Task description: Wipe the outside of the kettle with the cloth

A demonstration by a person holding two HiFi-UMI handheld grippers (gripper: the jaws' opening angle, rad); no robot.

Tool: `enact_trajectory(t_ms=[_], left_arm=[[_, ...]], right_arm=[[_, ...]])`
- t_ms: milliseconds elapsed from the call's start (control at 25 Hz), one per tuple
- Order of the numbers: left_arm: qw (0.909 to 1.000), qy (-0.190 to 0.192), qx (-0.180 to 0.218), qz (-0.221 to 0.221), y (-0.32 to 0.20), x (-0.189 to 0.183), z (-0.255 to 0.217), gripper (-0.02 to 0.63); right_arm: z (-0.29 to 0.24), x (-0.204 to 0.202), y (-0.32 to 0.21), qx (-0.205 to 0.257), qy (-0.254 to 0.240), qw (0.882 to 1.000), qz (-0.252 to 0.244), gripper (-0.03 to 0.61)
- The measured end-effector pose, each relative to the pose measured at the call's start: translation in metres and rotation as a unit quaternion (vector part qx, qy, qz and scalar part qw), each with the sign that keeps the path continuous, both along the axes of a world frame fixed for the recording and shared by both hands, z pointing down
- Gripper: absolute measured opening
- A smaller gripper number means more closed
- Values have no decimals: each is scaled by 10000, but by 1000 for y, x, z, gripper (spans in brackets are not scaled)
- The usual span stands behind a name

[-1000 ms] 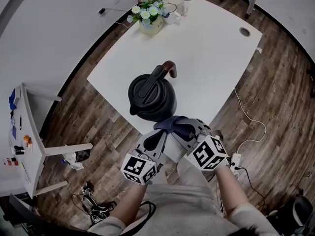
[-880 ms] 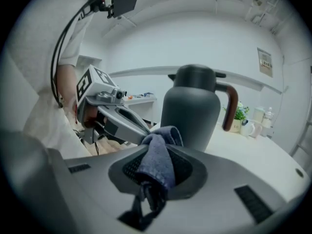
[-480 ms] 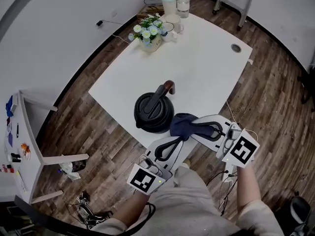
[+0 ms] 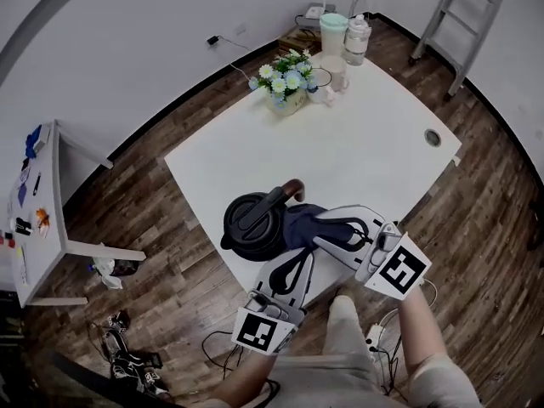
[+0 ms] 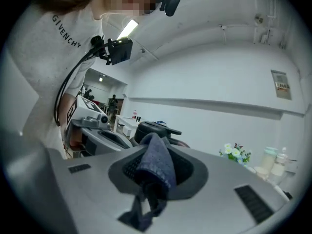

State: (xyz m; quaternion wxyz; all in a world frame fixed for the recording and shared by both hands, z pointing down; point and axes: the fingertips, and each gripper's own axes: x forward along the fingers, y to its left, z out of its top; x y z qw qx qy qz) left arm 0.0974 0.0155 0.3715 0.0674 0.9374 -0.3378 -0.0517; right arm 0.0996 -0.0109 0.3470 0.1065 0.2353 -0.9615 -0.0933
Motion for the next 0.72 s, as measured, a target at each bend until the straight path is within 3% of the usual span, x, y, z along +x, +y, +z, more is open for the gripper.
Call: enact_trajectory(t_ms=[120, 200, 360, 480, 720], left_arm=[[9963, -154, 93, -839, -15, 0, 12, 3], [9928, -187, -45, -1182, -16, 0, 25, 3], [9843, -109, -548, -1673, -15, -8, 56, 4], [9726, 2, -1100, -2047, -11, -14, 79, 3], [9580, -18, -1612, -2370, -5, -22, 105, 3]], right_arm=[[12, -2, -12, -91, -263, 9982, -532, 64], [28, -2, -16, -181, -135, 9970, -745, 64], [61, 0, -18, -458, 229, 9939, -974, 64], [87, -1, -14, -678, 634, 9898, -1080, 64], [128, -4, -12, -714, 1453, 9799, -1164, 64]])
